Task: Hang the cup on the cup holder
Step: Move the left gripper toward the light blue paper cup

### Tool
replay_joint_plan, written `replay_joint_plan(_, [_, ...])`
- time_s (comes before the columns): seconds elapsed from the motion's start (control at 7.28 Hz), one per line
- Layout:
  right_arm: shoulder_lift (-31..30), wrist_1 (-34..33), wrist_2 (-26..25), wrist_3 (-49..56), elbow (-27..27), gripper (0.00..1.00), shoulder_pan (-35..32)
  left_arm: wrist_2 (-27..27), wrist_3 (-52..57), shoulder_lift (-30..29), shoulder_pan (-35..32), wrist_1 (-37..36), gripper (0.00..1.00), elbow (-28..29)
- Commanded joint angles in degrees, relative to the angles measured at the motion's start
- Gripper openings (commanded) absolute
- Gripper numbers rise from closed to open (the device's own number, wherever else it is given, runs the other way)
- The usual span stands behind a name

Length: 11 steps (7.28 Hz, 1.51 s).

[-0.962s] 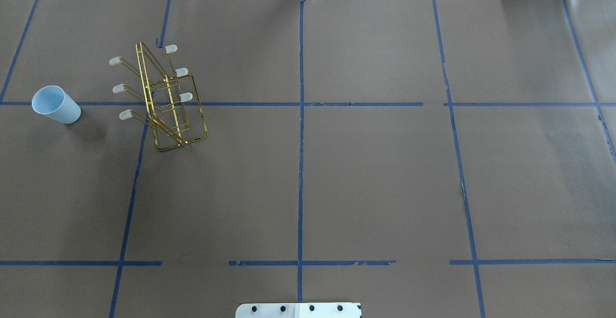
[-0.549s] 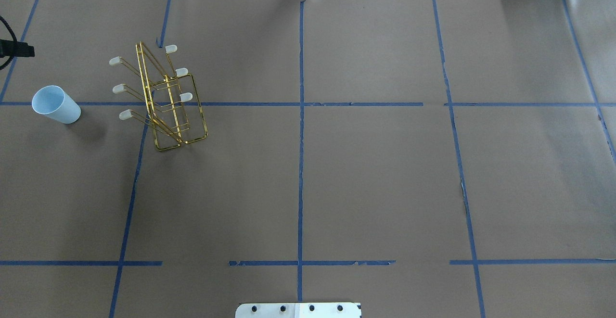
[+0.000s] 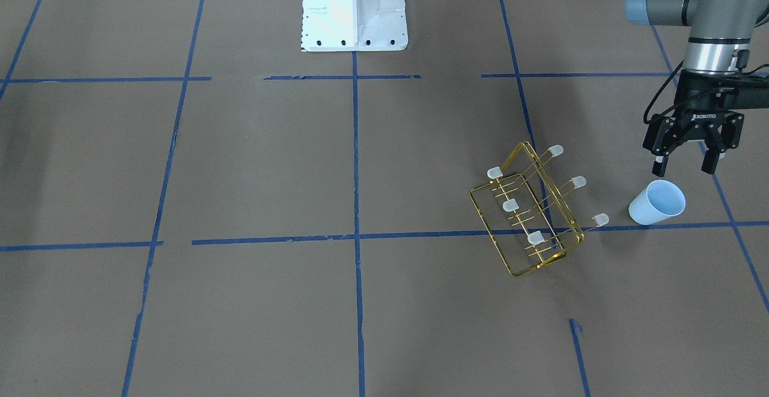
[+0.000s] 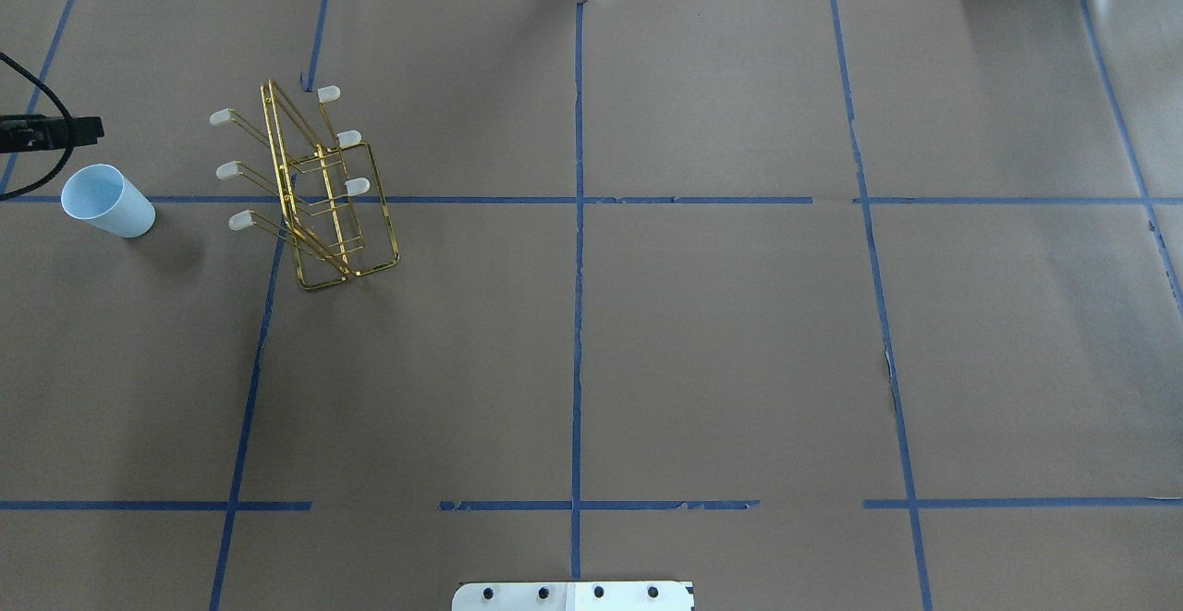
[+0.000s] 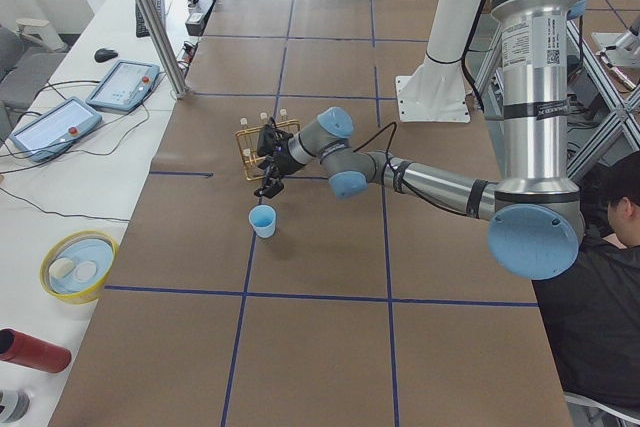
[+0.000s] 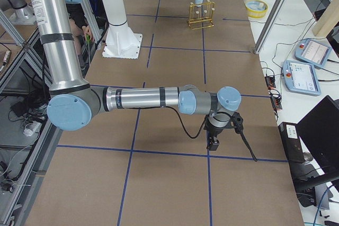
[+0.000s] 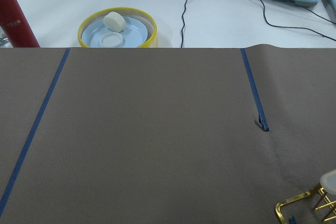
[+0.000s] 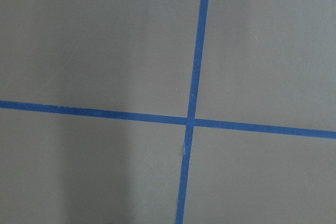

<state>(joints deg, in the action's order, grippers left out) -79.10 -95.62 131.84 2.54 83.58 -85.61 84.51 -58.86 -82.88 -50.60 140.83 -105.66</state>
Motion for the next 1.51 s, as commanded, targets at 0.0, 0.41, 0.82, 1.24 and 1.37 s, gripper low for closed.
replay_joint_plan(0.0, [0.0,0.0,0.0,0.01,0.0,1.0,0.0,-12.38,-6.76,3.94,7.67,4.88,1.0,0.62])
replay_joint_plan(0.41, [0.0,0.0,0.0,0.01,0.0,1.0,0.0,-29.7,-15.11,5.45,17.17,8.93,1.0,5.97])
replay_joint_plan(0.82, [0.0,0.0,0.0,0.01,0.0,1.0,0.0,-40.45,-23.03,4.93,24.31,8.94,1.0,11.68])
replay_joint_plan(1.24, [0.0,0.0,0.0,-0.08,0.0,1.0,0.0,-43.55,-23.31,4.14,26.51,8.85,1.0,14.51])
replay_joint_plan(1.37, [0.0,0.0,0.0,0.01,0.0,1.0,0.0,-43.64,-23.32,3.7,26.87,8.85,1.0,15.04])
